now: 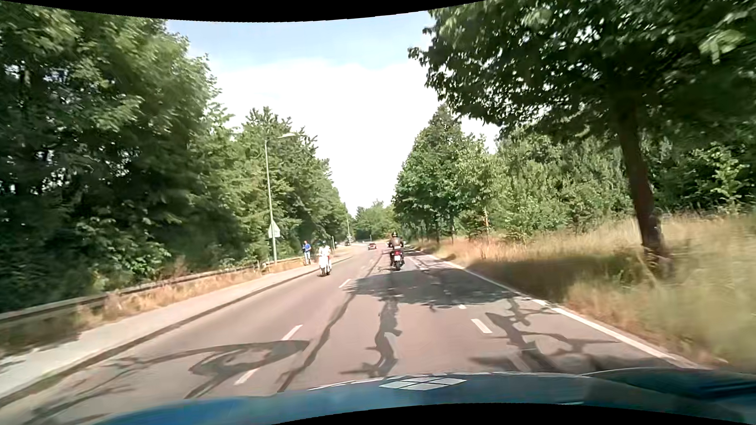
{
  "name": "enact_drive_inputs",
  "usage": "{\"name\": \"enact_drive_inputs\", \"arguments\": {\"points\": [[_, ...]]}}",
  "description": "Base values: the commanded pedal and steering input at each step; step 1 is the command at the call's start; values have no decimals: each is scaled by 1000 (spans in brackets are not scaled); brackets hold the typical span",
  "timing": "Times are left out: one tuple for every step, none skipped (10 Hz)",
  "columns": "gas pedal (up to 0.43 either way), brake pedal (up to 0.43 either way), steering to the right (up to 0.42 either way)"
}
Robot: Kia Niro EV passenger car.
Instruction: Follow the waypoints while adhering to traffic rules and regulations
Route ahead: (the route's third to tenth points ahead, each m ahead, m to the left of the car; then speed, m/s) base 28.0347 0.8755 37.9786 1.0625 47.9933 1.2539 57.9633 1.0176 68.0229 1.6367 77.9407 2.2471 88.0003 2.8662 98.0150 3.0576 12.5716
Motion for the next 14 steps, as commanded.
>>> {"name": "enact_drive_inputs", "arguments": {"points": [[47,0,-5],[47,0,-5],[59,0,-5],[59,0,-5],[59,0,-5],[59,0,-5],[59,0,-5],[59,0,-5],[59,0,-5],[59,0,-5],[59,0,-5],[47,0,-5],[47,0,-4],[47,0,-5]]}}
